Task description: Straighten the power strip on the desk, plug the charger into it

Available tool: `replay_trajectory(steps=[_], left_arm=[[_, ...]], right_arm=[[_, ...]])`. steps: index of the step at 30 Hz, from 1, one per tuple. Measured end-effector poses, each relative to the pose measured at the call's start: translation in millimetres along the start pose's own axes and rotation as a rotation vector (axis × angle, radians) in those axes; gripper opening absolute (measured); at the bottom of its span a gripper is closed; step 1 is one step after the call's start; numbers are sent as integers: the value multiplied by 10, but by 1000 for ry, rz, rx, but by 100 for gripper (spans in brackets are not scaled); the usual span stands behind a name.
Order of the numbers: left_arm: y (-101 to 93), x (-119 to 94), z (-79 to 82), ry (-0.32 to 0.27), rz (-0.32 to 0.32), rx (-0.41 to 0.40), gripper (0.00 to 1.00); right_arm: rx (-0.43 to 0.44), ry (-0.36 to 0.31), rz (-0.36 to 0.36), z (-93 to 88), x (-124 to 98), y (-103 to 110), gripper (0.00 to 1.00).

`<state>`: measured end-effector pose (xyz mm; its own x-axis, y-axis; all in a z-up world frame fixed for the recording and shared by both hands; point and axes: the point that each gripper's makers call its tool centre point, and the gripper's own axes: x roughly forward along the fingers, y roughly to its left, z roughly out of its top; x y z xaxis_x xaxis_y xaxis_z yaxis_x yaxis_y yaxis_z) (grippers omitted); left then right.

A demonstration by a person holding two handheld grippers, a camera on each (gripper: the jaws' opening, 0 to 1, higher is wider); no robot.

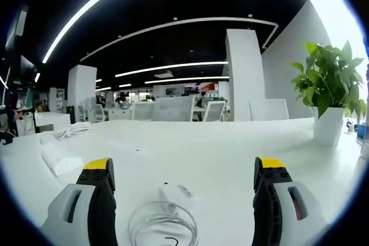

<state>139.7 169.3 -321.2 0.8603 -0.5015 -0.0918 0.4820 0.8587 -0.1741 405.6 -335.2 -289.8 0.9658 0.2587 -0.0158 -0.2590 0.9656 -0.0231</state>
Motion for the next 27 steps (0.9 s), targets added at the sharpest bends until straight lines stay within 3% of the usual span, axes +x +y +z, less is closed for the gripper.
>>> replay_trajectory(steps=[27], left_arm=[[35,-10,-3,-4,8,-2,99]], right_arm=[[-61,-3,37,22,162,-23,99]])
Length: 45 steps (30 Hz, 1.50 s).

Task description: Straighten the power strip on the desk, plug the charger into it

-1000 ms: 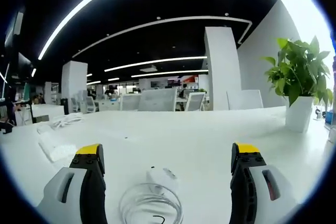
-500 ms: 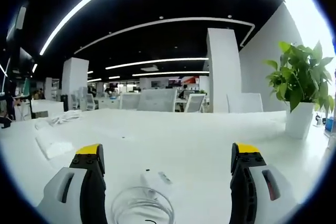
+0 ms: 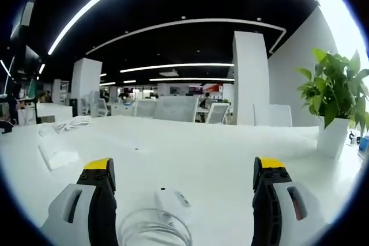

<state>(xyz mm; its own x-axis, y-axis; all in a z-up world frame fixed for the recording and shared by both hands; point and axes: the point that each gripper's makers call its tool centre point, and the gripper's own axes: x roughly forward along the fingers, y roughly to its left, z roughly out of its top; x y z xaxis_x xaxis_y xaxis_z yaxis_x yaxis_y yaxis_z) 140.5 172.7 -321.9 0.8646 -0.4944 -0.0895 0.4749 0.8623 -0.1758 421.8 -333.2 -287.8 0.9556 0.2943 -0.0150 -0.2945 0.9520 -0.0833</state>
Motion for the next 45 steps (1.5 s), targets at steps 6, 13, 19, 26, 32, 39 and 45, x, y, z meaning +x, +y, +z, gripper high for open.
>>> replay_trajectory(steps=[6,13,19,26,32,39,45], left_arm=[[6,-4,10,-2,1,1,99],[5,-10,11,2,7,7,99],[2,-24,27,-8,11,5,99],[-34,-5,16,-5,4,4,99],[-48,-21,13,-11,8,1,99],[-59,-32,-11,-11,15,-4,99],[-66,-55,29,-17,24,9,99]], right_arm=[[-17,-13,46,-14,-1,83,98],[-95,12,129,19,-50,199,99],[-44,19,135,12,-72,156,98],[-16,33,130,-76,-49,158,99],[-13,42,145,-127,-33,223,98],[-8,51,166,-171,-7,221,97],[-17,66,188,-208,-3,241,97]])
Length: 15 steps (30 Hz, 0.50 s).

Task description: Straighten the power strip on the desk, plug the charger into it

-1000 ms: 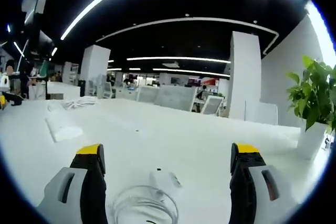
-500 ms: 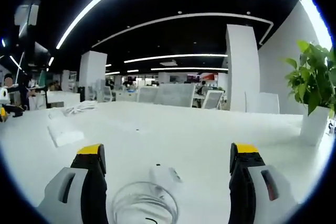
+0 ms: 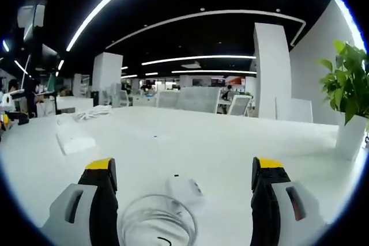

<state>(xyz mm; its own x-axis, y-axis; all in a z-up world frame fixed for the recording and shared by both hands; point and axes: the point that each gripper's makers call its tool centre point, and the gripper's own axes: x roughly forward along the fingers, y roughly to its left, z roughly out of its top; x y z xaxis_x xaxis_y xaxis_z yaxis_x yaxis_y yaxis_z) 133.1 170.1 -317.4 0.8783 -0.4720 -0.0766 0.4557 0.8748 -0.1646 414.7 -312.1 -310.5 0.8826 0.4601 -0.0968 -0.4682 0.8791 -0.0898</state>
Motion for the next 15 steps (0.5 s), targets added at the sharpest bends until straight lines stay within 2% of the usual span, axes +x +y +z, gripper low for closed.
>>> replay_trajectory(steps=[15], left_arm=[[33,-56,-6,-2,24,1,99]], right_arm=[[1,66,-15,-151,53,-18,96]])
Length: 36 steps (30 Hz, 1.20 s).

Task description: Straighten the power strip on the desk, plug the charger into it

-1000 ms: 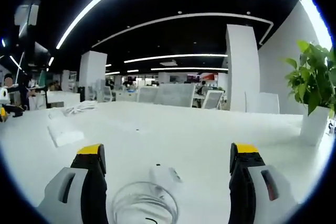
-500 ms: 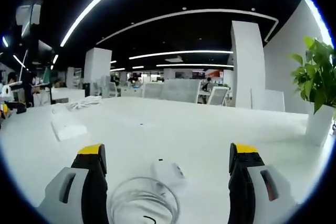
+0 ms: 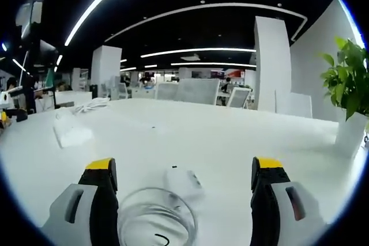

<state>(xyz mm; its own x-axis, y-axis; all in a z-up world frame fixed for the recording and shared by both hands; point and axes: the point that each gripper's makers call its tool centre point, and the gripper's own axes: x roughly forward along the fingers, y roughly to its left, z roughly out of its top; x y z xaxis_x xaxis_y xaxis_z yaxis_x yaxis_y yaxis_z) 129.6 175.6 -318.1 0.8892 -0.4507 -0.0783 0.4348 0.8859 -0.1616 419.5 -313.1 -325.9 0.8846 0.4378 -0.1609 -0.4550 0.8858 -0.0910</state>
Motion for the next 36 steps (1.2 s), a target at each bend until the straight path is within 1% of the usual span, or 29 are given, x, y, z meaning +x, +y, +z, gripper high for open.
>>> replay_trajectory(steps=[2,6,8,12,16,18,21,24,26,32,36], left_arm=[[4,-10,-16,3,2,-4,99],[3,-27,-17,5,3,-2,99],[9,-36,-1,0,5,-2,99],[9,-47,4,0,6,-1,99],[3,-58,8,0,7,1,99],[0,-62,11,-1,7,2,99],[-3,-66,15,-2,6,2,99],[-2,-68,13,-2,8,2,99],[2,-70,7,1,9,3,99],[24,-93,19,-1,16,5,99],[27,-98,20,-2,17,4,99]], right_arm=[[3,8,2,-23,-6,61,95],[3,28,10,-68,27,53,91],[9,49,7,-112,35,90,89],[17,65,3,-159,44,50,87],[30,76,-2,-194,72,-45,85],[35,78,-2,-204,69,-34,84],[38,80,0,-215,45,52,83],[38,86,-1,-234,50,42,79],[47,89,-9,-249,39,57,78],[60,93,-9,-280,2,201,75],[81,101,-8,-300,36,127,72]])
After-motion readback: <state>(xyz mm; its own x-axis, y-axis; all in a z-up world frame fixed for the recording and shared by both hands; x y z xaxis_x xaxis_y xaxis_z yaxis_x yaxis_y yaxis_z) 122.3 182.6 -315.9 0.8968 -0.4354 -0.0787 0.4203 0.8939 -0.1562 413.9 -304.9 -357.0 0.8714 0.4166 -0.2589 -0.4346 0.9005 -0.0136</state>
